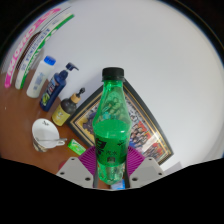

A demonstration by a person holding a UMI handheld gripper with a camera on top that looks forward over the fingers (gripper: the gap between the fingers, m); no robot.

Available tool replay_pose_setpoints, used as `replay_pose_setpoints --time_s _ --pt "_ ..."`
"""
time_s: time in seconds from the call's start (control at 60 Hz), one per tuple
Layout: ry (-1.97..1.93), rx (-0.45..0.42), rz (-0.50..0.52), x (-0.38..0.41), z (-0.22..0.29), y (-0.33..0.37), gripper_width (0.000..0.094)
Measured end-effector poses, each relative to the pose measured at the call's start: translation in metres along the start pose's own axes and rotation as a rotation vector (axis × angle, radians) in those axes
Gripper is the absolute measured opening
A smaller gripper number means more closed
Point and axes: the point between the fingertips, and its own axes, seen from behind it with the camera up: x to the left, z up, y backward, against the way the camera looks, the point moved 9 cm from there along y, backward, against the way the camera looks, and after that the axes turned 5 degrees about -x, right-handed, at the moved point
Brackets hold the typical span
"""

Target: Pour water

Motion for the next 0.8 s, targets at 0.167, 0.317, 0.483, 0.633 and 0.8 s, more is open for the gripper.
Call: replay_pose_setpoints --time_s 0.167,0.317,0.483,0.633,0.8 --pt "-0.454 -0.002 0.101 0.025 -0.03 -0.013 0.0352" --pt "-0.671 -0.005 0.171 0.051 -0.057 -0.03 0.0352" --pt "-0.794 0.002 0.185 0.071 -0.081 -0.045 0.035" --pt "-0.851 -0.038 0.157 0.083 -0.091 -0.048 0.036" --pt "-0.859 -0.039 0.134 0.085 -0.091 -0.04 0.0496"
